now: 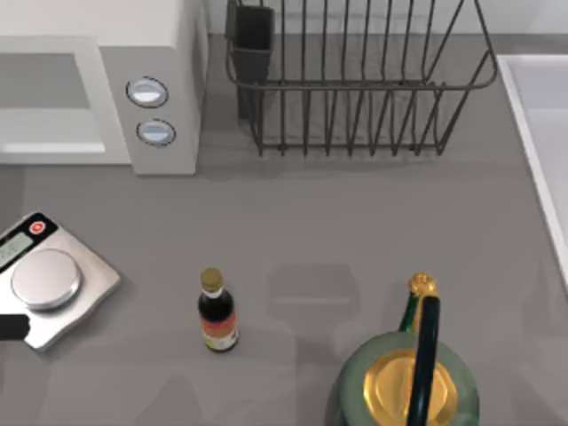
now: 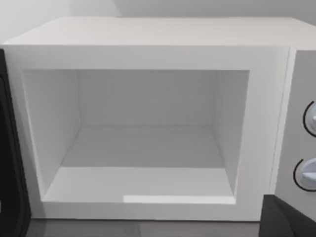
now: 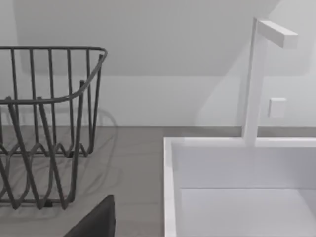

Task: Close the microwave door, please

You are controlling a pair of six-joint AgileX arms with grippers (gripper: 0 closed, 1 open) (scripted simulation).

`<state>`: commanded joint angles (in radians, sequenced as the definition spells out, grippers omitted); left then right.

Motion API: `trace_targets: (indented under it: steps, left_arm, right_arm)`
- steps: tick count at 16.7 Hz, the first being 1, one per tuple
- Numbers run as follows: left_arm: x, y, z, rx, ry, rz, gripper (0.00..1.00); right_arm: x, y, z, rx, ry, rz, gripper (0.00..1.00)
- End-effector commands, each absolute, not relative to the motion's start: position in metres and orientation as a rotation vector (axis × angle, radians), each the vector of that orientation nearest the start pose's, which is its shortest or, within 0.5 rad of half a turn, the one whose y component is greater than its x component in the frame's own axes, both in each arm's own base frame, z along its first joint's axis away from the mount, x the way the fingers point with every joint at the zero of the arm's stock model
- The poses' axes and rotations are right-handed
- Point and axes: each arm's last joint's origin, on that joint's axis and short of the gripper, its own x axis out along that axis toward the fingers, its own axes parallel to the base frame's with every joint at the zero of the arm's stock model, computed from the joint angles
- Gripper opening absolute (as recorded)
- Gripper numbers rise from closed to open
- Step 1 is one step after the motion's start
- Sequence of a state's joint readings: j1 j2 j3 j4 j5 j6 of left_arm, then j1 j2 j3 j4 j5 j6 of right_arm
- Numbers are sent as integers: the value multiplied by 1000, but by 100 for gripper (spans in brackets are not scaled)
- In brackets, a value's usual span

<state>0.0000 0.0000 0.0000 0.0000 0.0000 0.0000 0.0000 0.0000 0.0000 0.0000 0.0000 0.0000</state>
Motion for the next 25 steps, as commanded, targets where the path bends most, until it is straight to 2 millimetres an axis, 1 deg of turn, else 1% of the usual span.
trace_targets:
  steps: [3,9,12,14,18,22,25]
  left_arm:
    - [108,-4,162,0,-2,0,0]
    - [117,-20,166,0,1,0,0]
    - [117,-21,166,0,0,0,0]
    - [117,-20,165,0,2,0,0]
    - [114,-12,178,0,2,0,0]
    - [105,0,190,0,9,0,0]
    - [103,2,193,0,2,0,0]
  right_arm:
    - [106,-1,160,0,0,0,100]
    - [106,-1,160,0,0,0,100]
    - [106,-1,160,0,0,0,100]
    - [106,-1,160,0,0,0,100]
    - [106,-1,160,0,0,0,100]
    - [106,-1,160,0,0,0,100]
    - [106,-1,160,0,0,0,100]
